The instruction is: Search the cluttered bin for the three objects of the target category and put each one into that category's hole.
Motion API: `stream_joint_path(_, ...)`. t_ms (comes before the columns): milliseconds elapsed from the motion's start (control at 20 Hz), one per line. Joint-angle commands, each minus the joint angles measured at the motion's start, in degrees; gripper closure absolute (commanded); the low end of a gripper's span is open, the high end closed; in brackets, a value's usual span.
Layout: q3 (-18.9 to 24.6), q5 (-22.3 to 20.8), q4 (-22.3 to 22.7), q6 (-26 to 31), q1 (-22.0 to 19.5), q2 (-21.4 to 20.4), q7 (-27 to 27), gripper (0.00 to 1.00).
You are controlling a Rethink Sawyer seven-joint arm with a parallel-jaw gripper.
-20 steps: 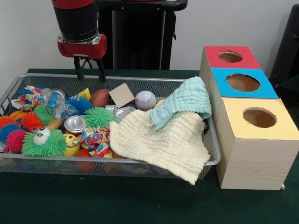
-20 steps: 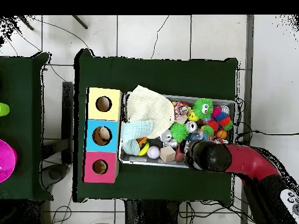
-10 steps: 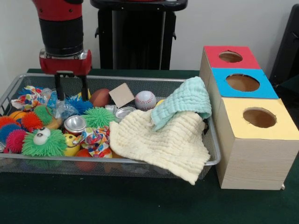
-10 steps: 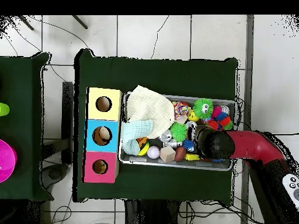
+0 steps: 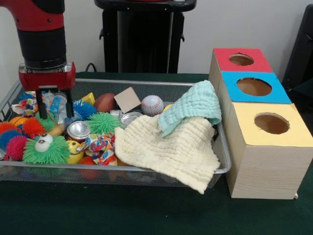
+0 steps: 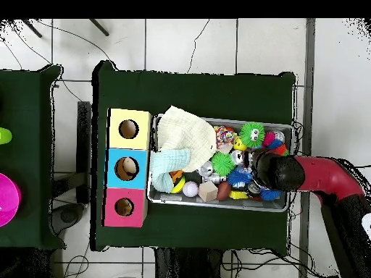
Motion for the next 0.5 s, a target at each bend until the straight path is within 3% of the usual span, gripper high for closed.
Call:
stream_joint_path(50, 4.69, -0.98, -5.10, 9.10, 0.01, 0.79, -19.07, 0.00)
stream_joint_path(500, 5.94, -2.32, -10.38, 10.27, 0.75, 4.14, -21.52, 0.00)
